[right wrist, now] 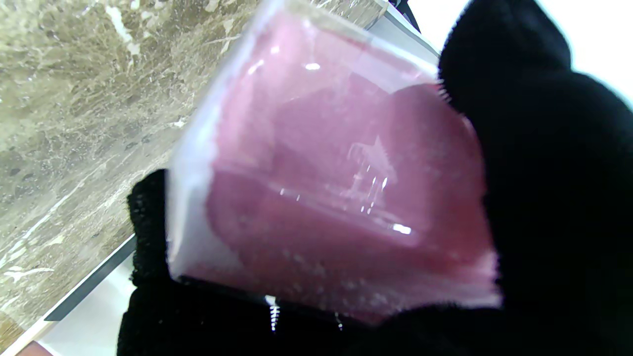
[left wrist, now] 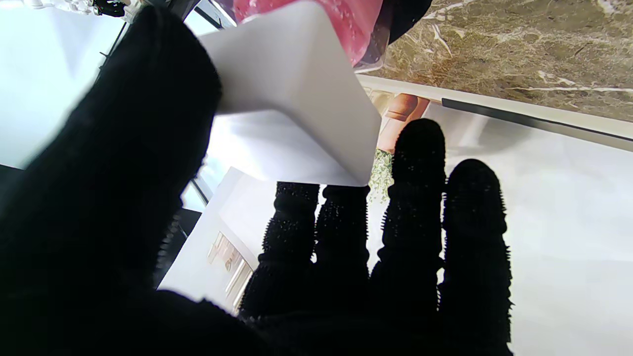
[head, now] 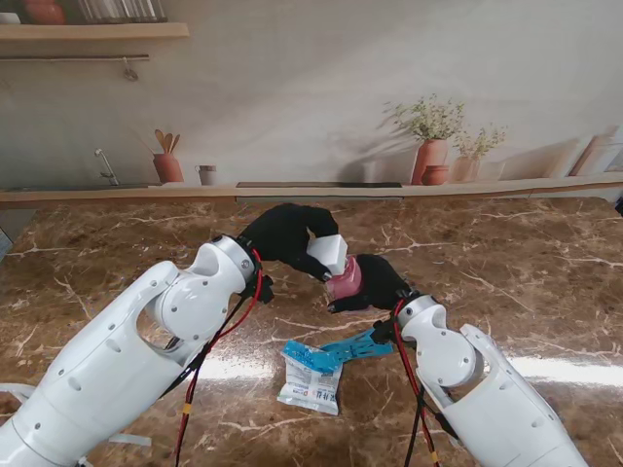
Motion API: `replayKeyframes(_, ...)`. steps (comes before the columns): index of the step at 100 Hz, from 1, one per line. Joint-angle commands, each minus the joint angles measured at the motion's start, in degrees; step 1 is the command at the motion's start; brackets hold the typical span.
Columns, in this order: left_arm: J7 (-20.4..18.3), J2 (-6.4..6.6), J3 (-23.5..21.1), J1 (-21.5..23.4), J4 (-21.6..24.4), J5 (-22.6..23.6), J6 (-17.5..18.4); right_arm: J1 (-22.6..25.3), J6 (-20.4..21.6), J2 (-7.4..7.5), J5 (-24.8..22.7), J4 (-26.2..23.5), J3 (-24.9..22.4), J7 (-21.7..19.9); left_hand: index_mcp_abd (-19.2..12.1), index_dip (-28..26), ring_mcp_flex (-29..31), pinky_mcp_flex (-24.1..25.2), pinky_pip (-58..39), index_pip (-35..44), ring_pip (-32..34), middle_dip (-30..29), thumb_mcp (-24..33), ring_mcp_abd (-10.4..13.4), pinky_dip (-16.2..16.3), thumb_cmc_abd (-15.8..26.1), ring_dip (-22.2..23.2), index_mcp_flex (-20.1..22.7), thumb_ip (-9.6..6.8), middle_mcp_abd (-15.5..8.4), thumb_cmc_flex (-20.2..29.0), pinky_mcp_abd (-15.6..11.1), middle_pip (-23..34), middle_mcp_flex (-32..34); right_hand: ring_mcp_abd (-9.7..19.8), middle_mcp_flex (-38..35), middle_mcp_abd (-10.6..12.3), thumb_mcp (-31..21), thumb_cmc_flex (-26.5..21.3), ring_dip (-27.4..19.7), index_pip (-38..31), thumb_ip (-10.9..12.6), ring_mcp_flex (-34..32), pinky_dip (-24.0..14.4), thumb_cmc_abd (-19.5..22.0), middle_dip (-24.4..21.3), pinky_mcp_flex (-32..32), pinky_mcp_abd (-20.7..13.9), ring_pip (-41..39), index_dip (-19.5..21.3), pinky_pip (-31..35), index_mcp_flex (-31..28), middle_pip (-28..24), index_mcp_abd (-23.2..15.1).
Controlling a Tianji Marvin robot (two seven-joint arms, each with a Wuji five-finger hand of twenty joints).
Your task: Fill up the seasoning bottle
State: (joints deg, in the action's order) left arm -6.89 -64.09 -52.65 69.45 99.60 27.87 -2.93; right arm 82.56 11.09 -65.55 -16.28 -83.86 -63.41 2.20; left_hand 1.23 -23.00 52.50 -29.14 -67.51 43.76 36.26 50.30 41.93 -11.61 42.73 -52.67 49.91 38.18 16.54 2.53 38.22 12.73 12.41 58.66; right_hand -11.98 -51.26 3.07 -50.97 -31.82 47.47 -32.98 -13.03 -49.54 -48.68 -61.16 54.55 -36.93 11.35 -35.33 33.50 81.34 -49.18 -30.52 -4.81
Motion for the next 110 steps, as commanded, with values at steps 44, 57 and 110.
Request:
replayKeyframes(44,-2.9,0.06,2.2,-3.1,-1.0,0.9,-0.9,0.0,0.3,-0.85,2.7,-0.4,1.0,-0.4,-12.1,-6.1,0.7,1.0,-1.3,14.0,1.3,3.4,16.0,-1.6,1.7,13.0,1.0,11.9,-4.74,-1.1,8.6,0.2,7.9,6.3,14.4,-6.6,1.5,-17.0,-17.1,6.5,-11.2,-1.8,-5.4,-2.8,24.3,3.3,0.0,-7.2,-32.3,-1.3,4.5,-11.0,-8.0,-7.6)
replayKeyframes(57,-3.6,0.21,2.5,-3.6,-1.0,1.2,-0.6,0.0,0.5,-0.94,3.6,-0.3,1.2,-0.5,-12.0,-5.9,0.1,1.4,-1.0,13.7,1.0,3.4,15.4,-1.4,1.6,13.6,0.9,11.4,-4.62,-1.2,8.5,0.0,7.7,5.8,14.4,-6.8,1.5,-16.9,-17.1,6.5,-11.2,-1.7,-5.5,-2.8,24.3,3.2,-0.3,-7.2,-32.4,-1.4,4.6,-11.0,-7.9,-7.6)
replayKeyframes(110,-5.5,0.92,1.6,-3.3,-1.0,2.0,1.2,0.0,-0.4,-1.32,9.0,-1.2,1.6,-2.1,-11.7,-3.5,-8.0,9.0,4.3,10.7,-2.9,3.1,9.4,-0.3,0.4,16.4,-0.6,5.1,-5.30,-2.4,14.1,-1.8,5.0,-1.2,14.4,-7.2,1.2,-16.9,-17.1,6.6,-11.4,-1.7,-6.0,-2.9,24.4,3.3,-0.7,-7.1,-32.6,-1.6,5.1,-10.9,-7.8,-7.4)
